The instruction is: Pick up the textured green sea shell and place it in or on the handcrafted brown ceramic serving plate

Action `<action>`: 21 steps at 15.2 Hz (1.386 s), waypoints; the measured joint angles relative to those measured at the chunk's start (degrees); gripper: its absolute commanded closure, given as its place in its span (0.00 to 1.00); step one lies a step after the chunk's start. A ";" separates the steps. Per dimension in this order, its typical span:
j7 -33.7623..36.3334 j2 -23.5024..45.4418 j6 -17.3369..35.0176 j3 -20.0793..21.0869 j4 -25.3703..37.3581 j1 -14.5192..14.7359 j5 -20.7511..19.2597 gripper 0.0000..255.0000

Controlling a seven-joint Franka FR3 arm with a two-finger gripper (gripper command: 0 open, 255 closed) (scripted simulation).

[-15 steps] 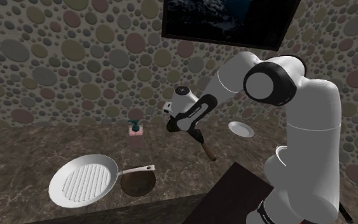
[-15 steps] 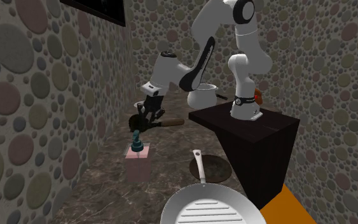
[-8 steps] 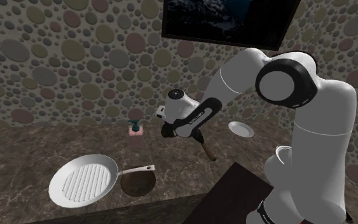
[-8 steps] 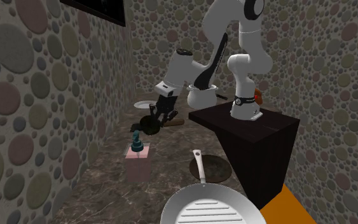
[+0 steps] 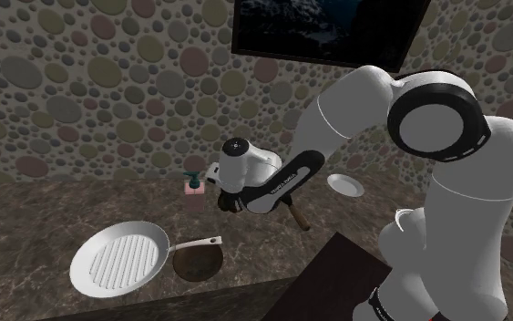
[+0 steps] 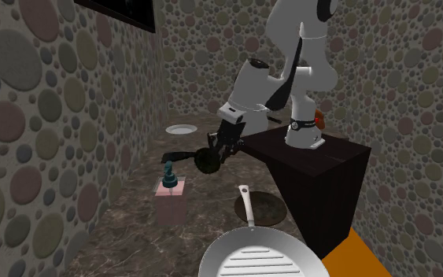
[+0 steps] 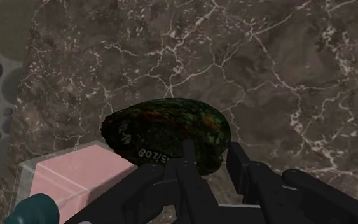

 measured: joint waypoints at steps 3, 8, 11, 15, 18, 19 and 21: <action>4.88 -0.19 -1.61 1.02 -0.20 3.44 -0.88 1.00; 11.49 -0.64 -5.10 3.27 0.32 8.37 -1.19 1.00; 14.72 -0.01 -7.74 5.02 2.17 11.13 -0.44 1.00; 18.85 0.88 -10.58 7.05 4.12 14.48 0.25 1.00; 20.26 2.52 -9.42 7.08 4.25 14.92 -0.23 1.00; 20.67 3.26 -8.86 7.03 4.37 14.98 -0.42 1.00; 21.38 4.58 -7.63 6.84 4.40 15.01 -0.89 1.00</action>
